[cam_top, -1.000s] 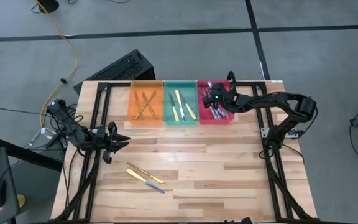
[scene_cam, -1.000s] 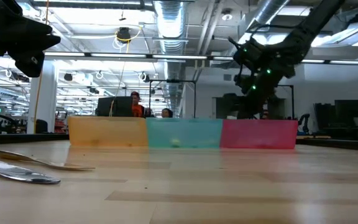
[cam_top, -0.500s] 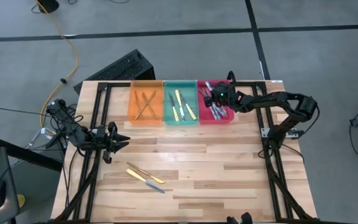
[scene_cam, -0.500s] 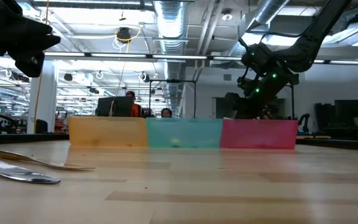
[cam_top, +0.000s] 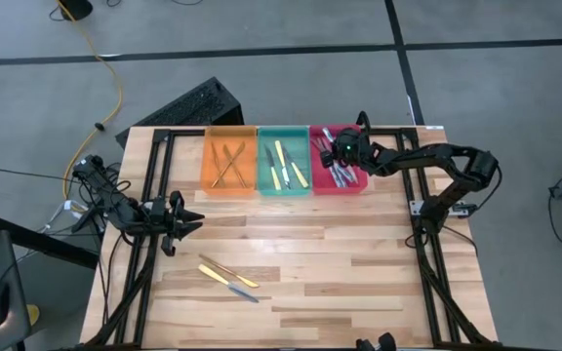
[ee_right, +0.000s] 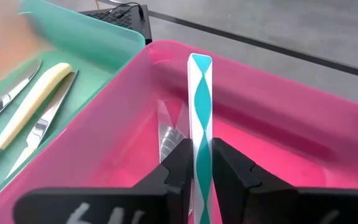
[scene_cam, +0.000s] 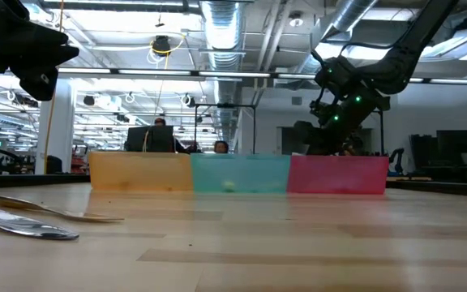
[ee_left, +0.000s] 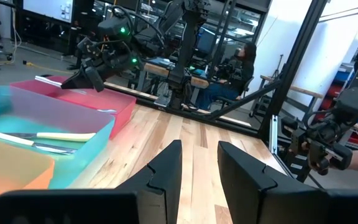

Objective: Sort silverware by color (type)
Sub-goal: Put the blue patterned table knife into the red bin, then put the gold table knife into the orange bin

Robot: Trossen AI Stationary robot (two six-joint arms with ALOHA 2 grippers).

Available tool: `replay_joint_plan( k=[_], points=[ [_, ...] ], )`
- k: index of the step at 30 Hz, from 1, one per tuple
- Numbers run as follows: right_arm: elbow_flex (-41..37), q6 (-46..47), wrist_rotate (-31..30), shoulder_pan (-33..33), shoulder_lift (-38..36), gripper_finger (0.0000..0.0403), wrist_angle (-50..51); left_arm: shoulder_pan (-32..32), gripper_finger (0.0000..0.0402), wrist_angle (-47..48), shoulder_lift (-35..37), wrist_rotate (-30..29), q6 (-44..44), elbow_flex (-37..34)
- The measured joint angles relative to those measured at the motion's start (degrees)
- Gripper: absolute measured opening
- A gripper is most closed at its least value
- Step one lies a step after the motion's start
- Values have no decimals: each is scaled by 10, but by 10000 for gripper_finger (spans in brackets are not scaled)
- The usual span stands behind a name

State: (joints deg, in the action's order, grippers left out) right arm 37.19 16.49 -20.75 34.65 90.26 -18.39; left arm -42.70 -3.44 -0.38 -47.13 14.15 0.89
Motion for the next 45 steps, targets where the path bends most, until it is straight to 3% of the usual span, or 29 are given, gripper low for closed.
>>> replay_joint_plan(
  k=[26,39,45],
  points=[
    [0,-29,16,-1,0,81,-5,0,89,0,0,0,0,0],
    [0,-29,17,-1,0,177,-20,0,89,0,0,0,0,0],
    [21,-31,17,-2,0,191,-36,0,89,0,0,0,0,0]
  ],
)
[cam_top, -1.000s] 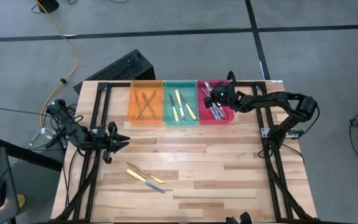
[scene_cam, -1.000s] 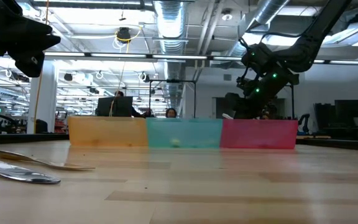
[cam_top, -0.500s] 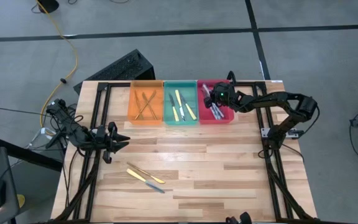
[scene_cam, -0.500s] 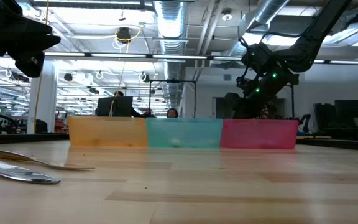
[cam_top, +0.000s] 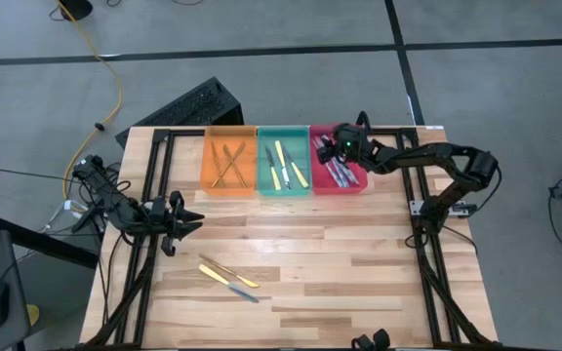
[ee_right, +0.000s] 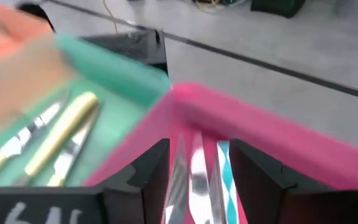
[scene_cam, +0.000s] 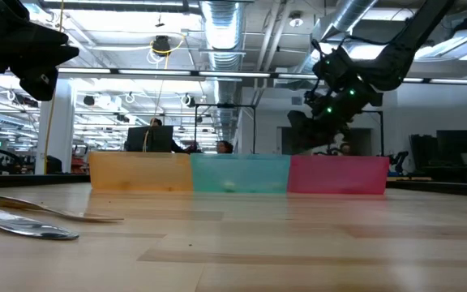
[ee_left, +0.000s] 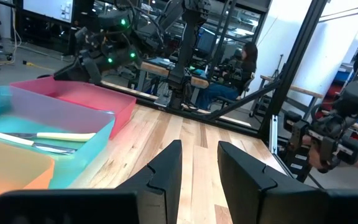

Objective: Sort silverware by color (type)
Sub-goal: Put the gold table knife into the orange bin

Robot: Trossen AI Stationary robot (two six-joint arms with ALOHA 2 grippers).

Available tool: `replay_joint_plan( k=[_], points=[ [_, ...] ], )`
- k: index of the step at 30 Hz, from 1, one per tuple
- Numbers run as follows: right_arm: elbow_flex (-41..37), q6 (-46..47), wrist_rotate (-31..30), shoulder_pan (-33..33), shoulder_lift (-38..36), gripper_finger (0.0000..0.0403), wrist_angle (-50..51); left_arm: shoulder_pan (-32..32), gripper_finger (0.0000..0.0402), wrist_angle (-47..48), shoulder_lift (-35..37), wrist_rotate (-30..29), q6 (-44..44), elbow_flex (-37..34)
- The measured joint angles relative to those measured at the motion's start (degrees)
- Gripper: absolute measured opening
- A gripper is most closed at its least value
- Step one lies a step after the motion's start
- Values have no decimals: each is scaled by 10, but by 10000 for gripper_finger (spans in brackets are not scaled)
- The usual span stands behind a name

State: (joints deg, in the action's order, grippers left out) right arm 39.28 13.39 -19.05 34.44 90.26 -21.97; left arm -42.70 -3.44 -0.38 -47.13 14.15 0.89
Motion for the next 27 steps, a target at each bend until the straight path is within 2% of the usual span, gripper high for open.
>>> replay_joint_plan(
  k=[12,15,21,23,27],
  points=[
    [105,-6,54,-18,0,187,5,0,89,0,0,0,0,0],
    [135,-4,102,-35,0,187,3,0,89,0,0,0,0,0],
    [183,1,257,-93,0,187,2,0,89,0,0,0,0,0],
    [193,1,280,-123,0,187,2,0,89,0,0,0,0,0],
    [197,2,280,-197,0,187,1,0,89,0,0,0,0,0]
  ],
)
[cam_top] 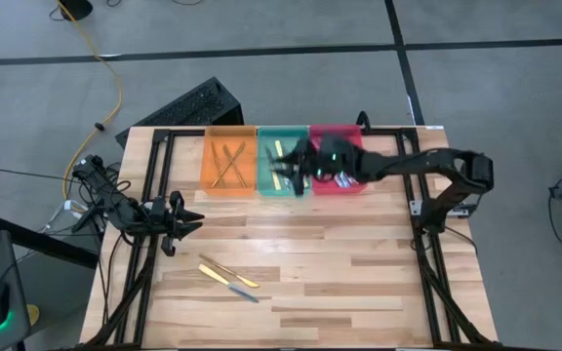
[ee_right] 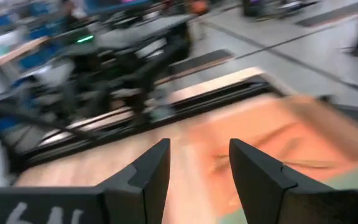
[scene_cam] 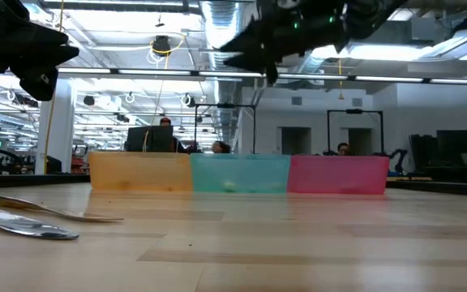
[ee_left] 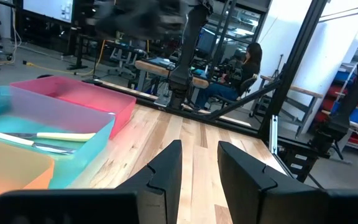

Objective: Sort silverware by color (type)
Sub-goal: Put the gold table knife into the orange bin

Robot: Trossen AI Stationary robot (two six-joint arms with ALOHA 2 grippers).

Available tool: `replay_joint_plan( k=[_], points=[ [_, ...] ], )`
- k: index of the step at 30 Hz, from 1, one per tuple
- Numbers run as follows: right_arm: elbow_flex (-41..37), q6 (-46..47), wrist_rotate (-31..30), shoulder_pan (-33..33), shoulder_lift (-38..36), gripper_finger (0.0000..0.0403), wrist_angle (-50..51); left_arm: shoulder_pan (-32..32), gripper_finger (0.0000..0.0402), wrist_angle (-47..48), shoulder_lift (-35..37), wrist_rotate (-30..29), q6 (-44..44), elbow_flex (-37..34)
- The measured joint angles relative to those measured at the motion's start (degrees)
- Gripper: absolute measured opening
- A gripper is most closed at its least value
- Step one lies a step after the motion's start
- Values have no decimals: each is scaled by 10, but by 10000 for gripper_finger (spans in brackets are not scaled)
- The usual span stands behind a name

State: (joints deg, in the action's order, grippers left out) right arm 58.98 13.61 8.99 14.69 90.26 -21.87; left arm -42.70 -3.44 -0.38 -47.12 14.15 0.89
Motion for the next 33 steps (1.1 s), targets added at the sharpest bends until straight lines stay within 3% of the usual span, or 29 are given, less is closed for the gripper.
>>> replay_joint_plan(
  k=[15,22,33],
  points=[
    [0,-44,-138,-301,0,187,-1,0,89,0,0,0,0,0],
    [0,-34,-216,-392,0,187,-42,0,89,0,0,0,0,0],
    [0,-49,-228,-495,0,187,-150,0,89,0,0,0,0,0]
  ],
)
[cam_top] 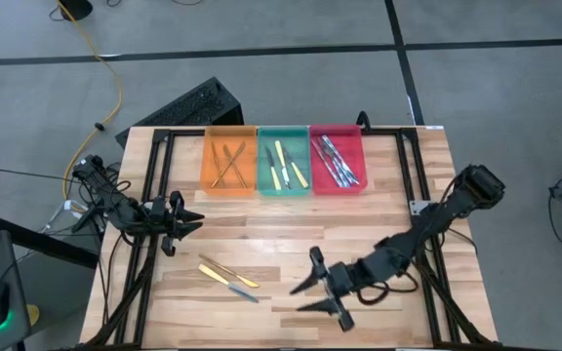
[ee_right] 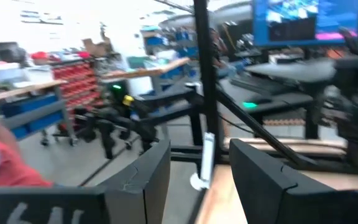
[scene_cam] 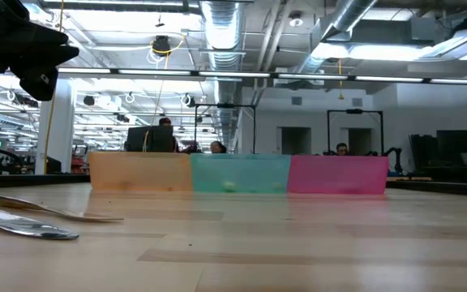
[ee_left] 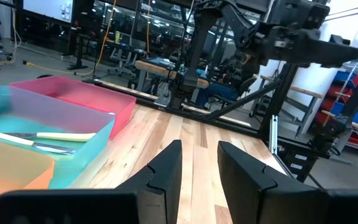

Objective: Sort silverware by color (type)
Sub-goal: Put the gold table knife into the orange bin

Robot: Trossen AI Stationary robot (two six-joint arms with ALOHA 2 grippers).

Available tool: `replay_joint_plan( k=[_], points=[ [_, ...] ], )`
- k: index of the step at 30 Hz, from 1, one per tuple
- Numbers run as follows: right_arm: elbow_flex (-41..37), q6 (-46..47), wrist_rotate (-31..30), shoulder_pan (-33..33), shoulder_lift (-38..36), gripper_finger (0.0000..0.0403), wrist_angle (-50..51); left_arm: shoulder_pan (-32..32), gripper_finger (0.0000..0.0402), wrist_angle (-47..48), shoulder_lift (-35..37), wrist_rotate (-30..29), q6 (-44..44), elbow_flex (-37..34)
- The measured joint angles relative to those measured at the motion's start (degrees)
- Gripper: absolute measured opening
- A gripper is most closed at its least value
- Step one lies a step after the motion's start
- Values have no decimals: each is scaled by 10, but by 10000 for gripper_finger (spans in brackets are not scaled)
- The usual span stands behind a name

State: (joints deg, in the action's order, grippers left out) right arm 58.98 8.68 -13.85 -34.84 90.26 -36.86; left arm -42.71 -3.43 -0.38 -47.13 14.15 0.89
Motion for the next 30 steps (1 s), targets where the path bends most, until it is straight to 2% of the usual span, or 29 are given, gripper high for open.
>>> replay_joint_plan(
  k=[6,11,15,18,22,27,30],
  points=[
    [0,-17,-13,-26,0,187,-32,0,89,0,0,0,0,0],
    [0,-30,-107,-18,5,187,-59,0,89,0,0,0,0,0],
    [12,-32,-144,7,65,187,-136,0,89,0,0,0,0,0],
    [65,-26,-149,30,142,187,-164,0,89,0,0,0,0,0],
    [169,-32,-156,49,247,187,-78,0,89,0,0,0,0,0],
    [315,-39,-192,68,346,187,183,0,89,0,0,0,0,0],
    [383,-4,-149,86,386,187,235,0,89,0,0,0,0,0]
  ],
)
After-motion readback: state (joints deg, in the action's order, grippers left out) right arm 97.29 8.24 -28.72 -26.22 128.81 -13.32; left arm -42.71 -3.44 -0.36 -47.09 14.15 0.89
